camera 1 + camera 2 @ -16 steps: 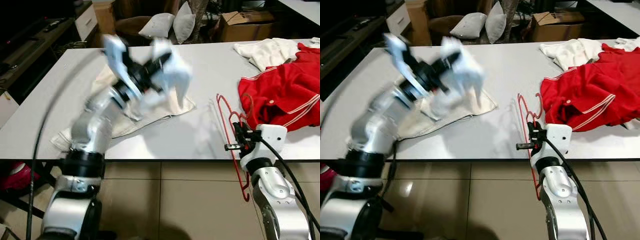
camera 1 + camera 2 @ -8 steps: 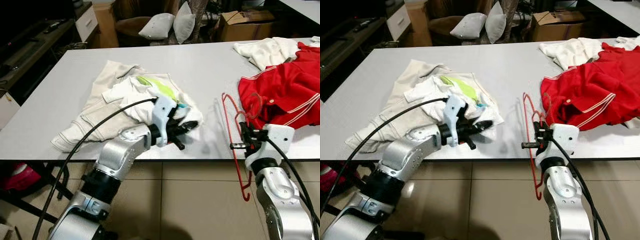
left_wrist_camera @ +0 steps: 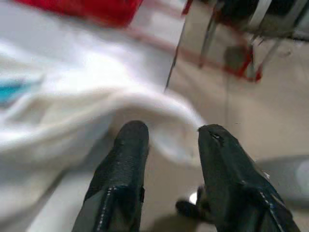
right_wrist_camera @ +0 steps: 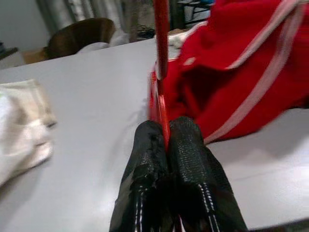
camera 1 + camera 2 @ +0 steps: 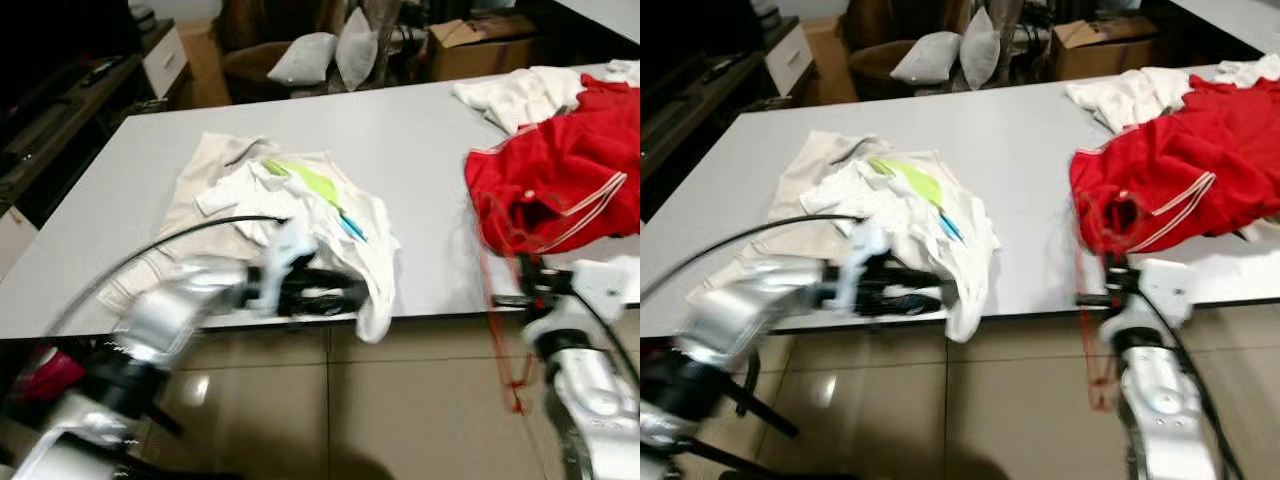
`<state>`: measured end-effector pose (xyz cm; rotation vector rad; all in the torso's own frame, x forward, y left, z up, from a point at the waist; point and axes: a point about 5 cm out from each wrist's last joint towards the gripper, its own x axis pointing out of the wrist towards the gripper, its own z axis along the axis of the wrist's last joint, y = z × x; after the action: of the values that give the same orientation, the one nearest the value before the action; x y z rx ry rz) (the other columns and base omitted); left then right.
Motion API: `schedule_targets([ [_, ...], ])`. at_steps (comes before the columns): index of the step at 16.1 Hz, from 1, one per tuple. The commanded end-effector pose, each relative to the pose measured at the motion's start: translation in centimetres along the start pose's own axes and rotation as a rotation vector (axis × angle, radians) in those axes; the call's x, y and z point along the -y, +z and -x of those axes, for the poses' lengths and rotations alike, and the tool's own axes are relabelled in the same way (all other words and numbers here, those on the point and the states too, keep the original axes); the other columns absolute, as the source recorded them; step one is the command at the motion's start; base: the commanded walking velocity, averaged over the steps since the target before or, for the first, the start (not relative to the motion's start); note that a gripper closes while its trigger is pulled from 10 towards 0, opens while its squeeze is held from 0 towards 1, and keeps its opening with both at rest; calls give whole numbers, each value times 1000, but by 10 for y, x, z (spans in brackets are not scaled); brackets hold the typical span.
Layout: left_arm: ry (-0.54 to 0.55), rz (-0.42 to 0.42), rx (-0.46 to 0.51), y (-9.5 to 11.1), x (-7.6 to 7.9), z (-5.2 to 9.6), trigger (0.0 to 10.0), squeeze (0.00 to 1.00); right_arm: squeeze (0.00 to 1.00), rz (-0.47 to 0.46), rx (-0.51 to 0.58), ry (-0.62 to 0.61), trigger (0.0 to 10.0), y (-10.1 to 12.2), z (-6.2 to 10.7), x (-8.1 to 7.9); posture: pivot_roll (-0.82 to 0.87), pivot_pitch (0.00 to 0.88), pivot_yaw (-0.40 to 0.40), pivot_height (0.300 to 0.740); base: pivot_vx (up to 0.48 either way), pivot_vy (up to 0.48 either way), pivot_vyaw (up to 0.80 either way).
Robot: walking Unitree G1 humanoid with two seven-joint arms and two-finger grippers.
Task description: Hang hanger
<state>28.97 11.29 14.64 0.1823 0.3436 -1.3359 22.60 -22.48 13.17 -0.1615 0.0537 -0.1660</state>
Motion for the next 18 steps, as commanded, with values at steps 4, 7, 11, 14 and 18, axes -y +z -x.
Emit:
schedule_targets([
  [4, 214, -112, -135, -15, -27, 15, 10000, 1000, 0, 3, -21, 1, 10000, -2, 5, 5, -176, 0, 160, 740, 0, 0, 0],
  [7, 363, -241, -132, -14, -43, 6, 10000, 176, 0, 12, -24, 12, 10000, -2, 4, 6, -174, 0, 146, 740, 0, 0, 0],
  [11, 289, -317, -20, -17, -29, -20, 10000, 0, 0, 38, -39, 61, 10000, -3, 7, 1, -195, 0, 139, 740, 0, 0, 0],
  [14, 215, -306, 66, -10, -17, -37, 10000, 0, 0, 35, -49, 57, 10000, -4, 11, 3, -194, 0, 132, 740, 0, 0, 0],
  [18, 294, -225, 269, 33, -18, -94, 10000, 0, 0, 24, -25, 108, 10000, 5, 4, 7, -191, 0, 106, 740, 0, 0, 0],
])
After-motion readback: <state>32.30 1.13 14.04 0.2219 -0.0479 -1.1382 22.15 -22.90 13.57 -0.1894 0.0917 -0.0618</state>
